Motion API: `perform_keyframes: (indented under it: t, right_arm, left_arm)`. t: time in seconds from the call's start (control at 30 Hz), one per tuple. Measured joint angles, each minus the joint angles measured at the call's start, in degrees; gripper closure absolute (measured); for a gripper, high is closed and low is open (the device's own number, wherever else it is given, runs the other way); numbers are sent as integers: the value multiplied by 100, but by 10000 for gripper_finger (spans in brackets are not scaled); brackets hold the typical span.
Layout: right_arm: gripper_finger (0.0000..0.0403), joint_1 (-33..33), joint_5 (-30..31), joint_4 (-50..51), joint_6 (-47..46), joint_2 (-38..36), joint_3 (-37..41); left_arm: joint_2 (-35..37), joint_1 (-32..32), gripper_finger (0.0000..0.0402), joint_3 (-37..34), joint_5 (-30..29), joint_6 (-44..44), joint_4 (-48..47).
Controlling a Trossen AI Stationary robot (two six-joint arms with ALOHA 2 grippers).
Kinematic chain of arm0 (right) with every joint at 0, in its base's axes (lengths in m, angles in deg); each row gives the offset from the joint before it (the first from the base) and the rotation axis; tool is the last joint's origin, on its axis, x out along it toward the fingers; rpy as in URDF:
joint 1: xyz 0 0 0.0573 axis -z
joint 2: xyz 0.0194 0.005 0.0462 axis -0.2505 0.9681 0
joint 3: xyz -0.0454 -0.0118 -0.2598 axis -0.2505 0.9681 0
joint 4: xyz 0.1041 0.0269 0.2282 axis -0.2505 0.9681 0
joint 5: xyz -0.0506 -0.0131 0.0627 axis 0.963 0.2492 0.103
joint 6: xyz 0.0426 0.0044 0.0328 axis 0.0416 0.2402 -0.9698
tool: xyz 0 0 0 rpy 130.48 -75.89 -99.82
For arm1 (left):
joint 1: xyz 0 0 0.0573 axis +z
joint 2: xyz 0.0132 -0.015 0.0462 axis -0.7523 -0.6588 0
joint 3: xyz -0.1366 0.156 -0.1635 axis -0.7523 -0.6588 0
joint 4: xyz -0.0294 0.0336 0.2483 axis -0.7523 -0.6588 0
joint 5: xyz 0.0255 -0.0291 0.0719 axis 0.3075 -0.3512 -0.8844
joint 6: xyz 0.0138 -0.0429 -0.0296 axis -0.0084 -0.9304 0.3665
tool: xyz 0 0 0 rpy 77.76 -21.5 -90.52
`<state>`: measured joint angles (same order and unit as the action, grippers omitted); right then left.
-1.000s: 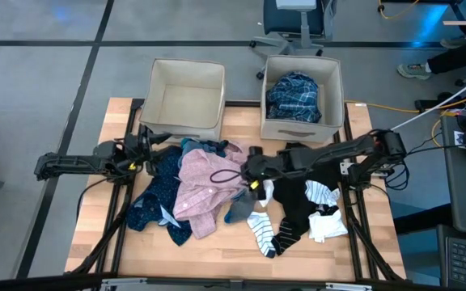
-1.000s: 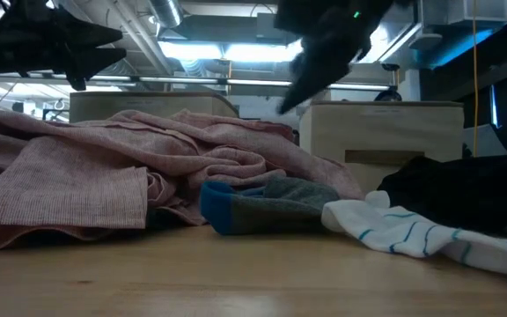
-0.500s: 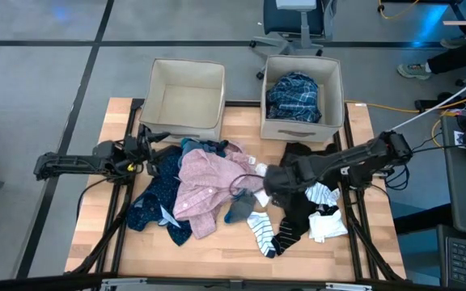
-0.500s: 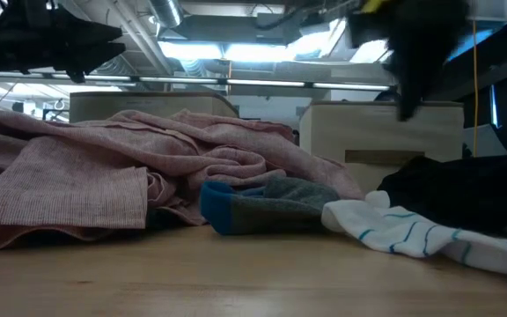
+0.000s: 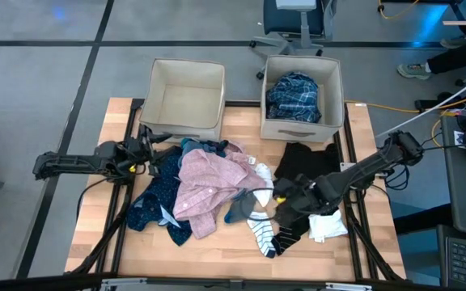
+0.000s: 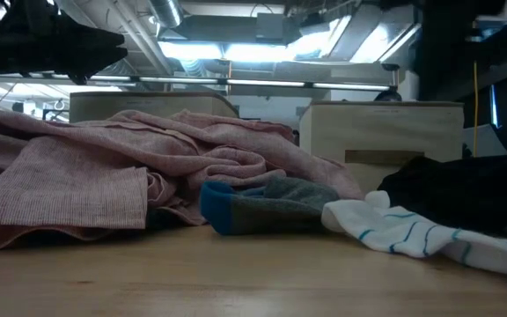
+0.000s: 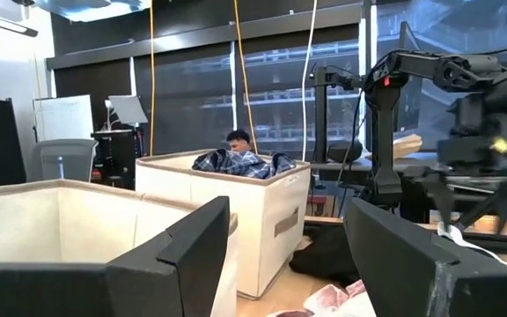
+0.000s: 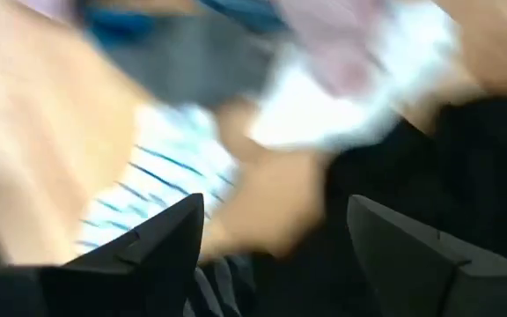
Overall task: Sort clothes
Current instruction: Adjust the pink shirt
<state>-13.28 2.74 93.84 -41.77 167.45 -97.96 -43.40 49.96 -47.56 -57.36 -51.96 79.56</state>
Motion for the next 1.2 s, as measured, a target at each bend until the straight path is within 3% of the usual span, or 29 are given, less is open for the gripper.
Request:
perform_keyframes:
  t: [0.13, 0.37, 0.57, 0.63, 0.9, 1.07, 1.2]
  right_arm:
    - [121, 2, 10, -1033, 678, 347, 0]
    - [121, 86, 197, -1783, 2038, 1084, 0]
    - [121, 490, 1621, -2961, 4072, 1542, -2]
    - [121, 677, 1834, -3443, 4855, 1676, -2]
    - [121, 1371, 1054, -4910, 7072, 2196, -2]
    - [121, 1757, 994, -5212, 7265, 2510, -2]
    - [143, 2005, 400, -5189, 7255, 2684, -4]
  left_arm:
    - [0, -1, 184, 0, 0, -41, -24]
    - [0, -2, 184, 0, 0, -164, 48]
    - [0, 0, 184, 0, 0, -188, 62]
    - [0, 0, 184, 0, 0, -212, 64]
    - [0, -1, 184, 0, 0, -297, -26]
    - [0, -1, 184, 0, 0, -318, -103]
    - [0, -1, 184, 0, 0, -323, -126]
